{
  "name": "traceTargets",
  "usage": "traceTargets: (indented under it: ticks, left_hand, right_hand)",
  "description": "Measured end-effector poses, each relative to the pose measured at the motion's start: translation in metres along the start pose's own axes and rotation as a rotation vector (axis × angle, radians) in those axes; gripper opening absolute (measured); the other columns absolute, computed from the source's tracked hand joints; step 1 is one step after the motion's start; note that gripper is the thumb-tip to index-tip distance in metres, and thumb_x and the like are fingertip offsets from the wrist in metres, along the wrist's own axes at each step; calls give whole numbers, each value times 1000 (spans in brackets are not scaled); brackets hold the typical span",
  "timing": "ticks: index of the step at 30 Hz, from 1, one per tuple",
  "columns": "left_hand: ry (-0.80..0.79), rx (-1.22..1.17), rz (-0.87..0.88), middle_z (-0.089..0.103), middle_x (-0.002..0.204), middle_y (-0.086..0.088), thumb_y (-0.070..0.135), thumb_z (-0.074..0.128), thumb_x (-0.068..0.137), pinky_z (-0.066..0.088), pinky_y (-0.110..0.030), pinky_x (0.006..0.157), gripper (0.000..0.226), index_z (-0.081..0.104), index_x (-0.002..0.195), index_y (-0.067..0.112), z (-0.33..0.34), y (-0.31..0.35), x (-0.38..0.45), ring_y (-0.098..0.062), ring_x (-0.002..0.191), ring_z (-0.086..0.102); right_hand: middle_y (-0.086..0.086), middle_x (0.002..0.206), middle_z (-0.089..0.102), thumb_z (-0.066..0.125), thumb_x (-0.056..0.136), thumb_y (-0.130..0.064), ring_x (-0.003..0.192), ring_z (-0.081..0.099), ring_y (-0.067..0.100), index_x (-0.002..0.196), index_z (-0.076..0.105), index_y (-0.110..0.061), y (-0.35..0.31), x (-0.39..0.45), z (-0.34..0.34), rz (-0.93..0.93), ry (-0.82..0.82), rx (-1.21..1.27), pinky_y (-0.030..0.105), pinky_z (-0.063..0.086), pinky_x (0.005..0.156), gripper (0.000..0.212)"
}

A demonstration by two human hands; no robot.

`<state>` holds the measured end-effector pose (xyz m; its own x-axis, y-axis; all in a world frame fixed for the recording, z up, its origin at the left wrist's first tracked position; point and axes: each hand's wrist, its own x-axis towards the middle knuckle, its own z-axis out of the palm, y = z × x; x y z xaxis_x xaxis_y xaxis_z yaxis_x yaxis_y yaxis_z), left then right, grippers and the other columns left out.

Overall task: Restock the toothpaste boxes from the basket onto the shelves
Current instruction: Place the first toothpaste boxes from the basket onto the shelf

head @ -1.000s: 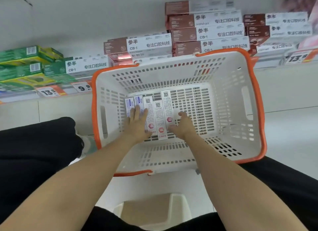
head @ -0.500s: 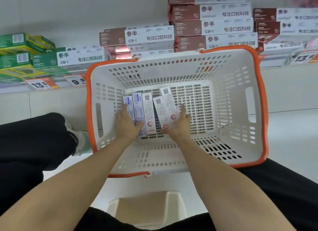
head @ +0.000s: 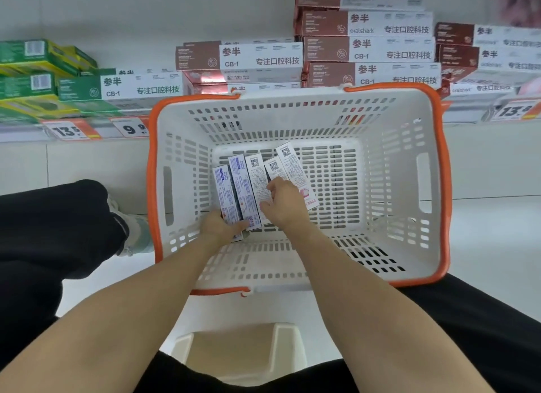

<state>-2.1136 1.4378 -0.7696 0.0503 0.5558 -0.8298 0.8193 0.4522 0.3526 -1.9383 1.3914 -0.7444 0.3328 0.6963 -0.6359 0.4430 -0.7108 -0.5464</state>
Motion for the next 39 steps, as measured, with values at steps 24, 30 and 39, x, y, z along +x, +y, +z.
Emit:
traceTargets:
  ticks: [24, 30, 39]
  left_hand:
    - [-521, -279, 143, 70, 125, -8, 35, 89, 72, 49, -43, 105, 70, 60, 131, 12, -123, 14, -153, -27, 116, 66]
    - [-424, -242, 318, 74, 114, -2, 49, 88, 68, 56, -40, 92, 77, 58, 132, 18, -177, 54, -186, -26, 101, 72]
    - [-350, -343, 520, 76, 102, -10, 46, 66, 86, 57, -46, 83, 43, 70, 112, 12, -260, 128, -224, -29, 87, 68]
  right_hand:
    - [2, 90, 63, 80, 77, -27, 80, 62, 19, 128, 48, -9, -37, -51, -7, 304, -17, 68, 26, 46, 60, 63]
    - [13, 78, 60, 64, 75, -12, 62, 57, 22, 84, 58, -6, -90, -65, -102, 303, -128, 386, 25, 49, 53, 13]
    - [4, 103, 77, 64, 71, -23, 78, 67, 12, 95, 80, -15, -195, -175, -256, -118, -299, 303, 29, 55, 68, 29]
